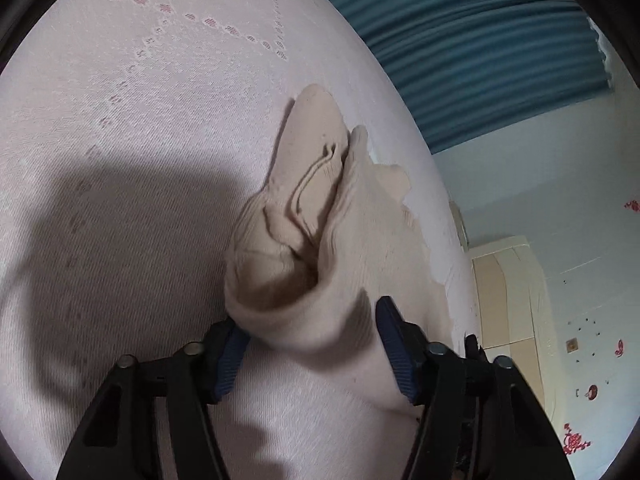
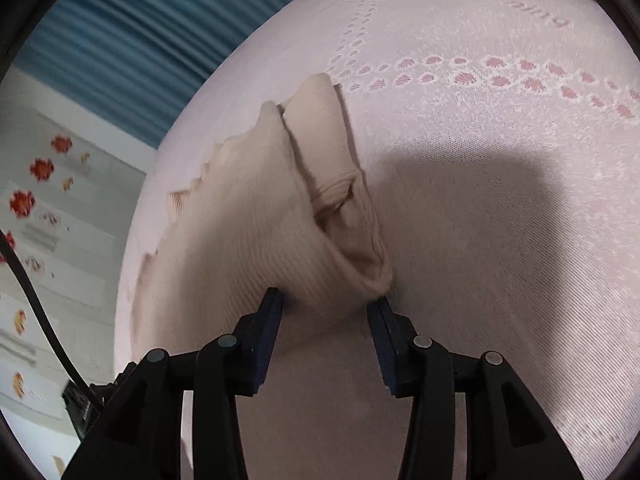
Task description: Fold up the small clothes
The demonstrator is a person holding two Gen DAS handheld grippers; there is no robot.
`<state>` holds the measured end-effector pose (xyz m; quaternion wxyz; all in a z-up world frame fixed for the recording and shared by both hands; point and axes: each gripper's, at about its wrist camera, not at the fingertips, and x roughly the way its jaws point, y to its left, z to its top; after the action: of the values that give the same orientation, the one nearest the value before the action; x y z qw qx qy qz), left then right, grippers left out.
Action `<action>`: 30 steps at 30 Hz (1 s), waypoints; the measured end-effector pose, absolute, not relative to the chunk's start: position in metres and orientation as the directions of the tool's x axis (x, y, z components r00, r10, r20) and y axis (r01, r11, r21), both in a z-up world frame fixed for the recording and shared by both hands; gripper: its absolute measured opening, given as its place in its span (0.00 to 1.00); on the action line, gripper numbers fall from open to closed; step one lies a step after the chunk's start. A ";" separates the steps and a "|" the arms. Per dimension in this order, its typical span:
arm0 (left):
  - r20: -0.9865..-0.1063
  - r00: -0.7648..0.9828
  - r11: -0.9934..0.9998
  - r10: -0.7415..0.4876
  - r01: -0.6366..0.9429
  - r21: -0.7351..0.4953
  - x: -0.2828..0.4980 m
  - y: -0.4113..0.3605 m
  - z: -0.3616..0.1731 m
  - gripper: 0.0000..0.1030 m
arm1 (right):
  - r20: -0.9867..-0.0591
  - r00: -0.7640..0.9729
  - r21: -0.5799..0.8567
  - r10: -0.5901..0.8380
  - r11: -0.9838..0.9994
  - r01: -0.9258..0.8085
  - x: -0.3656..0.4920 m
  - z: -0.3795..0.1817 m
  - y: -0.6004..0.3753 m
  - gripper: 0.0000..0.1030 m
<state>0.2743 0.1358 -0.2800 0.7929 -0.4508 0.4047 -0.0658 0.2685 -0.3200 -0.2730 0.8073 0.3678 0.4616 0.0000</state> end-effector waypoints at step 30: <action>-0.654 0.599 0.691 -0.463 -0.218 -0.689 0.148 0.133 -0.255 0.09 | -0.677 0.602 0.668 0.425 0.698 0.258 0.138 -0.223 -0.353 0.07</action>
<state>0.1482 0.1335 -0.2554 0.8068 -0.3856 0.4413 -0.0758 0.1378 -0.3534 -0.2225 0.8078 0.3852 0.4433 0.0514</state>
